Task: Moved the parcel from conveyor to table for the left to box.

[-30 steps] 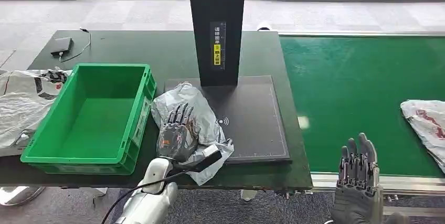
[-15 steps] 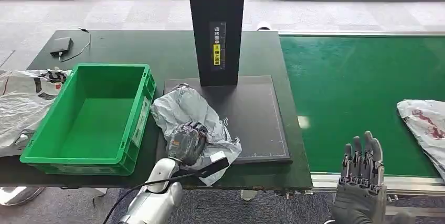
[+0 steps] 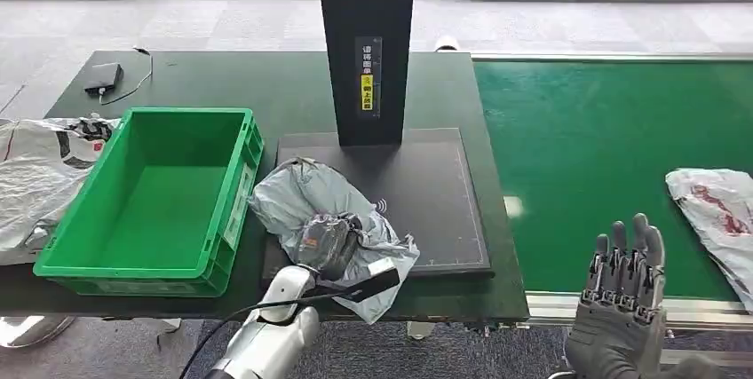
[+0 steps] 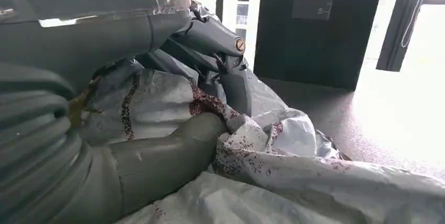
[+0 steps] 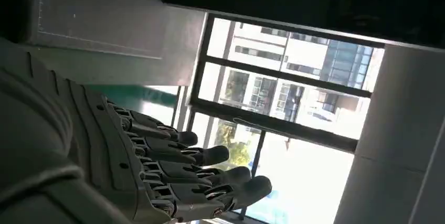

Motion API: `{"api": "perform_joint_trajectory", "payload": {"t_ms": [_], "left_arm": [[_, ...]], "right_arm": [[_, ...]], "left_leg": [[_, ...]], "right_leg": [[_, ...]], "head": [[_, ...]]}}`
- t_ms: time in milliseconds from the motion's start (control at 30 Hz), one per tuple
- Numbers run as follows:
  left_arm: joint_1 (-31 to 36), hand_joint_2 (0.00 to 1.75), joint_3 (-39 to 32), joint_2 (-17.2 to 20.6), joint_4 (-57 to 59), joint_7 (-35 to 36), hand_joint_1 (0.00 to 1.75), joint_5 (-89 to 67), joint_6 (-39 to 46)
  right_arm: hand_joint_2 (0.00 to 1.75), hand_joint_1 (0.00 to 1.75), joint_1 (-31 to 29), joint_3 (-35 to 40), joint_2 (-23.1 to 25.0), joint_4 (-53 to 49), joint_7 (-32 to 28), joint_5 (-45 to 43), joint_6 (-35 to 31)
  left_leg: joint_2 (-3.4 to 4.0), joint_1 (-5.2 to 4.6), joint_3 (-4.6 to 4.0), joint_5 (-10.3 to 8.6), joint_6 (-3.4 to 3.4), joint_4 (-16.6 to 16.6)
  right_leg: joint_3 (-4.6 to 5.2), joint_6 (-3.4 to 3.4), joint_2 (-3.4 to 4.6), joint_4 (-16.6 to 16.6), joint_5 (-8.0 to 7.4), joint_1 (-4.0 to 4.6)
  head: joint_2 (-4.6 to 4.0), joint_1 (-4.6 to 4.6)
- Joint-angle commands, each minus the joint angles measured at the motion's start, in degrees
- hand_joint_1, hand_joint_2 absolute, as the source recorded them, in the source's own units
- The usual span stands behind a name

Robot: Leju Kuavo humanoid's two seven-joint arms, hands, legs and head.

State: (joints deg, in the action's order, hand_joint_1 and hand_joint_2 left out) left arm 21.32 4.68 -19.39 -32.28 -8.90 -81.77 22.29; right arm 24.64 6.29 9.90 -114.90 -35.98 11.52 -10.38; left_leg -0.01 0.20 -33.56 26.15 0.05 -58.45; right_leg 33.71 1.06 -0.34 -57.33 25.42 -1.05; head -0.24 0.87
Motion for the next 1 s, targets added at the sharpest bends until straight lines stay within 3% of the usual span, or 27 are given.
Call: {"api": "perform_joint_trajectory", "payload": {"t_ms": [33, 367, 467, 533, 567, 600, 667, 767, 833, 1000], "left_arm": [[2.0, 1.75, 1.7, 1.2, 3.8, 0.2, 1.75, 0.0, -0.8], [2.3, 1.75, 2.5, 0.9, 4.6, 0.0, 1.75, 1.0, -1.5], [1.8, 1.75, 1.7, 0.4, 1.5, -1.9, 1.75, 3.5, 4.4], [-0.1, 1.75, 2.1, 0.0, -5.5, -5.3, 1.75, 7.3, 9.9], [-9.4, 1.75, -0.3, -0.6, -19.9, -17.3, 1.75, 18.9, 17.7], [-12.6, 1.75, 3.2, -0.5, -38.4, -13.7, 1.75, 17.7, 17.7], [-16.0, 1.75, 5.5, 1.2, -49.4, -10.4, 1.75, 17.2, 17.4], [-16.2, 1.75, 5.4, 2.0, -52.1, -9.6, 1.75, 14.7, 17.7], [-16.3, 1.75, 2.0, -0.4, -53.1, -14.5, 1.75, 15.6, 17.7], [-16.6, 1.75, 0.7, -0.6, -54.5, -16.3, 1.75, 16.7, 17.7]], "right_arm": [[0.0, 0.0, -1.1, -3.2, 1.1, 0.6, 0.2, 0.0, -0.1], [0.0, 0.0, -3.0, -1.8, 0.5, 2.7, 0.1, 0.4, -1.4], [0.0, 0.0, -3.6, -1.7, 1.3, 2.2, 0.2, 0.4, -1.9], [0.0, 0.0, -3.4, -1.2, 1.7, 1.4, 0.3, 0.7, -3.9], [0.0, 0.0, -4.0, -3.1, 3.8, 1.1, -1.2, -4.1, -8.0], [0.0, 0.0, -5.3, -3.3, 3.1, 1.3, -0.4, -5.0, -9.5], [0.0, 0.0, -6.9, -3.6, 2.7, 2.1, 0.8, -5.2, -9.6], [0.0, 0.0, -8.0, -3.9, 2.9, 3.1, 1.0, -5.4, -9.0], [0.0, 0.0, -8.6, -4.2, 3.2, 3.5, 0.9, -5.6, -8.6], [0.0, 0.0, -9.4, -4.1, 3.2, 4.2, 1.1, -6.1, -8.1]], "left_leg": [[-0.01, 0.06, 0.03, -0.03, -0.04, 0.1], [0.03, 0.04, 0.06, -0.02, -0.03, 0.1], [0.02, 0.07, 0.05, -0.01, -0.03, 0.1], [0.05, 0.06, -0.01, 0.0, -0.03, 0.0], [0.03, 0.03, 0.01, 0.0, -0.03, 0.0], [0.04, 0.05, -0.04, -0.01, -0.04, 0.0], [0.27, 0.03, -0.12, 0.06, -0.03, 0.0], [0.59, 0.07, -0.08, 0.12, -0.09, 0.0], [0.49, 0.04, 0.06, 0.06, -0.08, 0.1], [0.36, 0.05, 0.02, 0.06, -0.03, 0.1]], "right_leg": [[-0.05, -0.1, 0.01, 0.1, -0.04, 0.07], [-0.07, -0.07, 0.04, 0.1, -0.03, 0.05], [-0.08, -0.07, 0.03, 0.1, -0.04, 0.08], [-0.01, -0.07, 0.06, 0.1, -0.03, 0.06], [-0.02, -0.06, 0.04, 0.0, -0.01, 0.03], [0.03, -0.08, 0.05, 0.0, -0.03, 0.05], [0.19, -0.06, 0.28, 0.0, -0.04, 0.03], [0.28, -0.18, 0.63, 0.0, -0.11, 0.09], [0.12, -0.16, 0.53, 0.1, -0.11, 0.05], [0.06, -0.09, 0.41, 0.1, -0.01, 0.05]], "head": [[0.0, 0.0], [-0.02, 0.0], [0.0, 0.0], [-0.02, 0.0], [0.0, 0.0], [-0.02, 0.0], [-0.02, 0.02], [-0.02, -0.04], [0.0, 0.0], [-0.02, -0.02]]}}
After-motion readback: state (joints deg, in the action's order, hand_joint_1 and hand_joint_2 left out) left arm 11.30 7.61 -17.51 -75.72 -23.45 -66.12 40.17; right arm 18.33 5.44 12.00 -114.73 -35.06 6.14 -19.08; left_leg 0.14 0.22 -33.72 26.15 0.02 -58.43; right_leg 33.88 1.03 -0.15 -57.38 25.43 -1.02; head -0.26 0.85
